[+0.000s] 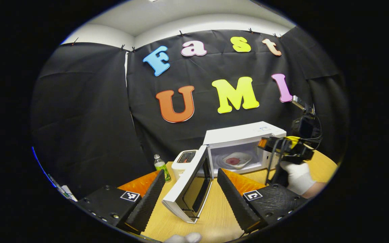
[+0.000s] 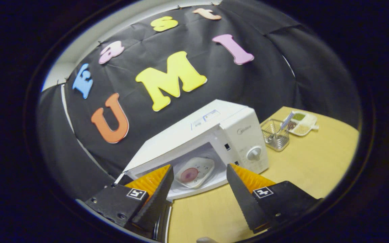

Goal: Open the microwave oven with the left hand, put the food in, and close the microwave oven.

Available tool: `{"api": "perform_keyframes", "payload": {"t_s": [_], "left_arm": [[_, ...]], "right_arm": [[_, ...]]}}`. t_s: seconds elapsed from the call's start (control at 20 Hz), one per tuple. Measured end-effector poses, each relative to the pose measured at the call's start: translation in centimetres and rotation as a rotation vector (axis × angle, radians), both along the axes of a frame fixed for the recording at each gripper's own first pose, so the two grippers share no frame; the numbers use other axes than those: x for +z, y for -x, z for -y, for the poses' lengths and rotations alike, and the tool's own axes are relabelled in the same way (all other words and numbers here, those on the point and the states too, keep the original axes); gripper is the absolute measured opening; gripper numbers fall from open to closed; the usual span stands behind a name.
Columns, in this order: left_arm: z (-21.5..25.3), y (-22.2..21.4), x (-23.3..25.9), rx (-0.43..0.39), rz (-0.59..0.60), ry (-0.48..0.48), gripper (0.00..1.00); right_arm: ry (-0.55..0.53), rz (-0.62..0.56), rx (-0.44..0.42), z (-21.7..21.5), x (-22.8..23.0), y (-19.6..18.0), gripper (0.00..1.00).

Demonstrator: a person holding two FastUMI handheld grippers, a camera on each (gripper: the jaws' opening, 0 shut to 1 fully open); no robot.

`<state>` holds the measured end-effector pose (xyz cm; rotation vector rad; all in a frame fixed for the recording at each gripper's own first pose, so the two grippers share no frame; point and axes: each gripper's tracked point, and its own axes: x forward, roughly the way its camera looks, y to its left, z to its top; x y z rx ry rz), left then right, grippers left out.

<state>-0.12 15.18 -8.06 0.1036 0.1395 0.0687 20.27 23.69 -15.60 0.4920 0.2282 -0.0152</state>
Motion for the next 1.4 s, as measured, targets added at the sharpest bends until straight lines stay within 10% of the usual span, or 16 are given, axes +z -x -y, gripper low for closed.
{"api": "perform_keyframes", "payload": {"t_s": [0.25, 0.7, 0.9, 0.95, 1.4], "left_arm": [[-2.4, -1.3, -0.3, 0.015, 0.022, 0.008, 0.95], [-5.8, -1.6, -1.0, 0.061, 0.04, 0.042, 0.91], [-6.6, -1.6, -2.7, 0.042, 0.022, 0.041, 0.07], [-7.7, -1.6, -3.7, 0.06, 0.012, 0.039, 0.0], [-14.1, -1.8, -15.6, 0.164, -0.15, 0.141, 0.0]], "right_arm": [[0.286, -0.024, 0.034, 6.2, 2.5, 8.8, 1.0], [0.438, -0.083, -0.022, 13.6, 5.7, 17.5, 1.0], [0.415, -0.101, -0.007, 13.1, 6.4, 18.8, 0.92], [0.411, -0.104, -0.003, 12.8, 6.8, 19.1, 1.0], [0.439, -0.124, -0.051, 12.8, 8.1, 23.4, 1.0]]}}
